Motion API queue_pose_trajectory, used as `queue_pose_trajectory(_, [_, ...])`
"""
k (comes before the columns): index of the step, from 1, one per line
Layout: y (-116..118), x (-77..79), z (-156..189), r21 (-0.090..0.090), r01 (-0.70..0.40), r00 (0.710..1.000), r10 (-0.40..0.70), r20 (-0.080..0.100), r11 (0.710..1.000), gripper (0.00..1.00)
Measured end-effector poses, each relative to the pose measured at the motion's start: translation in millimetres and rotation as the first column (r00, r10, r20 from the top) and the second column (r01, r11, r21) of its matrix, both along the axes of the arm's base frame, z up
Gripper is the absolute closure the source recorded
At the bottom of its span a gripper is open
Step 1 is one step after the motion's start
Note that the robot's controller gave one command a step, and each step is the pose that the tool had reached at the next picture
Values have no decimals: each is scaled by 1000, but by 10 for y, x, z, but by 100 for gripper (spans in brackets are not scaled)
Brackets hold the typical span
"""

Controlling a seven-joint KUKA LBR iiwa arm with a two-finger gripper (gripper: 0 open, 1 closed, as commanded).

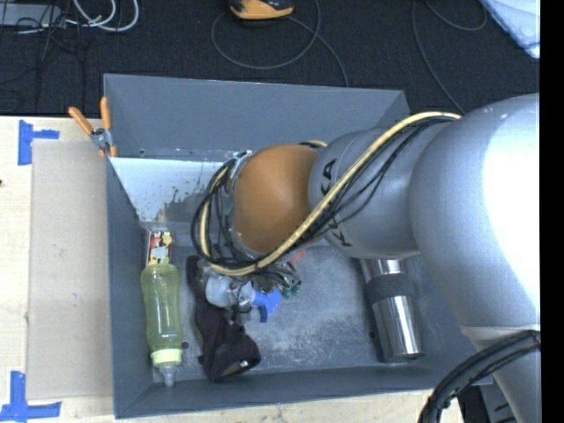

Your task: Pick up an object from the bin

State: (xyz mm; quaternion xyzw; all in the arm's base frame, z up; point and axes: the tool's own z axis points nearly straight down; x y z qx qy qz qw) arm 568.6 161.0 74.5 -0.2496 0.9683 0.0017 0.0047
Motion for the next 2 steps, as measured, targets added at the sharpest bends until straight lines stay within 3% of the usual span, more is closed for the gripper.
queue_pose_trajectory(2, [0, 0, 0, 0, 1, 1000, -1, 0, 1000, 100])
